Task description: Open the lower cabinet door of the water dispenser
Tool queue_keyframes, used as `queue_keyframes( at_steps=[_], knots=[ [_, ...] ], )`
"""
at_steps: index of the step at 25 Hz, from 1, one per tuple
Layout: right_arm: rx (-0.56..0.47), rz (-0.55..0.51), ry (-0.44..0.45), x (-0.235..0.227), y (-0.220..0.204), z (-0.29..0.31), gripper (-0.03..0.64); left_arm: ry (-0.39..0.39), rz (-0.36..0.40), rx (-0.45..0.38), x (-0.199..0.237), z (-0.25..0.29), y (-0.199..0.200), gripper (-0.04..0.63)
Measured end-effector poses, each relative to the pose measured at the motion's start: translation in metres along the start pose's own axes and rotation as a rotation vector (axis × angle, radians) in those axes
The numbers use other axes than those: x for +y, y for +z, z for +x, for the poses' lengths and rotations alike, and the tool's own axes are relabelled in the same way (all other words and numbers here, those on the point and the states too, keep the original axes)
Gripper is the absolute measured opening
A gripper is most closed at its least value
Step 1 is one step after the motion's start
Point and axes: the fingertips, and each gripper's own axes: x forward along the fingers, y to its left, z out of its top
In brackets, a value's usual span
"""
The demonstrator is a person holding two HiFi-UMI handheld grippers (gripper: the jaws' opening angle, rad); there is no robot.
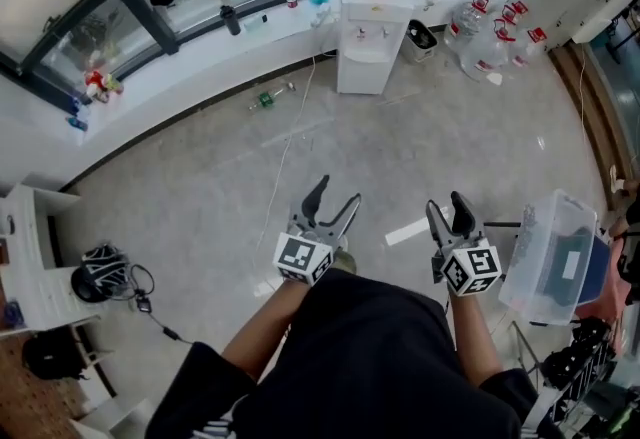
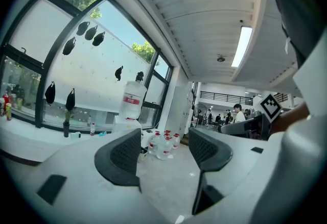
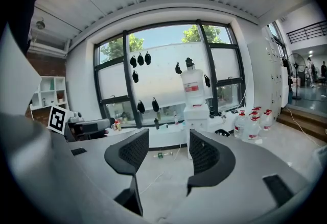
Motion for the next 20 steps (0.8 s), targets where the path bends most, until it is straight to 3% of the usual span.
queue_keyframes(
  at_steps=[5,11,20],
  knots=[
    [0.017,-0.008,-0.009,0.007,0.011,0.036,0.215,-0.015,-0.015,0.001,0.033,0.019,0.004,0.268],
    [0.037,-0.017,-0.022,-0.001,0.015,0.054,0.215,-0.022,-0.025,-0.009,0.043,0.034,0.009,0.268],
    [0.031,0.015,-0.009,-0.022,0.017,0.087,0.215,0.024,-0.028,0.010,0.060,0.048,0.008,0.268]
  ],
)
